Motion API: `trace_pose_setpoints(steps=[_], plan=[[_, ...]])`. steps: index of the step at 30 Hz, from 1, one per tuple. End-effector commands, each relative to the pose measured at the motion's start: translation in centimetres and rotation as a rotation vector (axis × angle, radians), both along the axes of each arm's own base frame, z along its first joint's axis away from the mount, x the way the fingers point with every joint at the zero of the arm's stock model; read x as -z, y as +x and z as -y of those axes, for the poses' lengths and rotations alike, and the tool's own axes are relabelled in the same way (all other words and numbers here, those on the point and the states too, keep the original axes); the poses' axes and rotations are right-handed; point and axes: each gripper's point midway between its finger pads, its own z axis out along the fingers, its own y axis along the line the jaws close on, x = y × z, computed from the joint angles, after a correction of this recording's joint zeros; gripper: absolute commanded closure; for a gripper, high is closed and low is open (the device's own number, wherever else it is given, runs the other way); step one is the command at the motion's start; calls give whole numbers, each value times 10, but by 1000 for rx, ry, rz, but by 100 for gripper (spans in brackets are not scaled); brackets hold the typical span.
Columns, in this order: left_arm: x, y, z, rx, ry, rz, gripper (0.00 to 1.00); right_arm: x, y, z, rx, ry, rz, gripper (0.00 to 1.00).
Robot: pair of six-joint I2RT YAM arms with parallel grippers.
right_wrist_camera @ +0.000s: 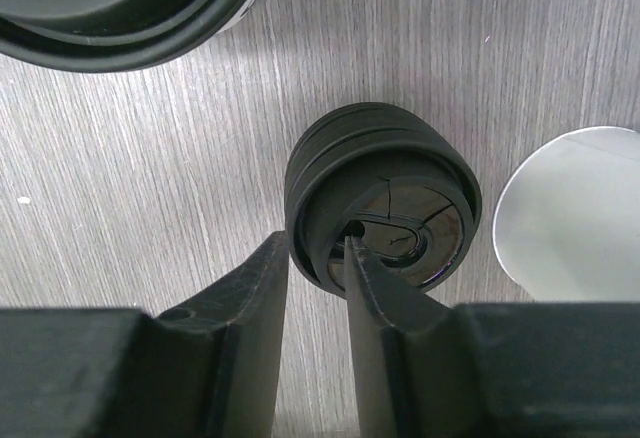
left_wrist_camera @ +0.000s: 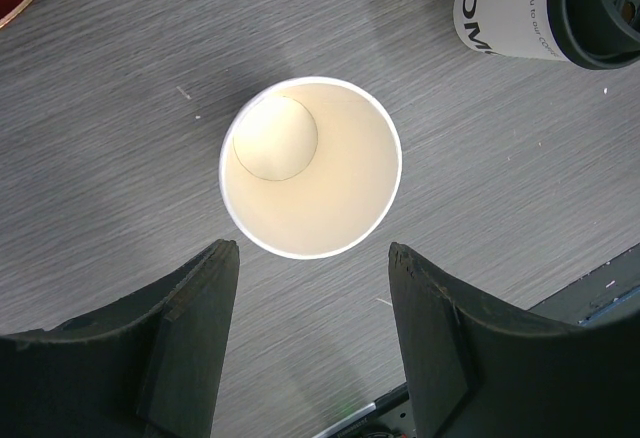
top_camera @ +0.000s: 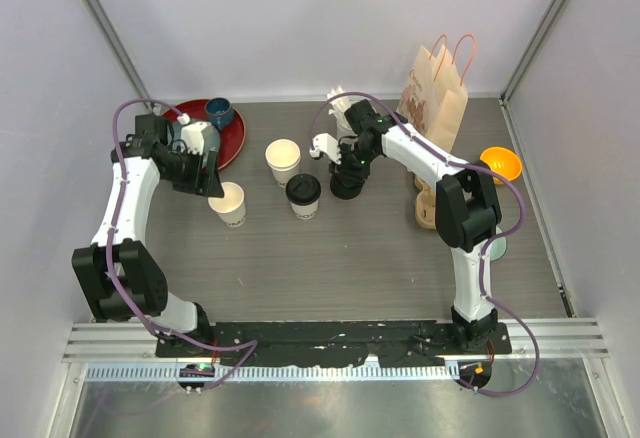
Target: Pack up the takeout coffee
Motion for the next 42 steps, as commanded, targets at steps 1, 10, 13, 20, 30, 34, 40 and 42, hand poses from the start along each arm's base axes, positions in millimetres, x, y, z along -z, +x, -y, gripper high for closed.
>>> trace_pose_setpoints(steps=[1, 10, 13, 20, 30, 34, 40, 42], plan=[[-6, 0, 1, 13, -11, 16, 35, -29, 12, -14, 36, 86, 44, 64], [-6, -2, 1, 20, -6, 21, 35, -12, 20, -16, 87, 75, 18, 61], [-6, -3, 1, 20, -6, 23, 35, -8, 19, -15, 89, 75, 6, 61], [-7, -3, 1, 19, -6, 24, 35, -4, 14, -15, 88, 80, -20, 70], [-8, -3, 0, 23, -2, 26, 35, -24, 13, -13, 100, 89, -3, 99], [-7, -3, 1, 22, -4, 24, 35, -36, 13, -13, 118, 104, 7, 99], [-10, -3, 1, 27, -3, 32, 35, -57, 14, -14, 224, 152, -7, 99], [-10, -3, 1, 25, -2, 31, 35, -63, 17, -12, 257, 162, -4, 99]])
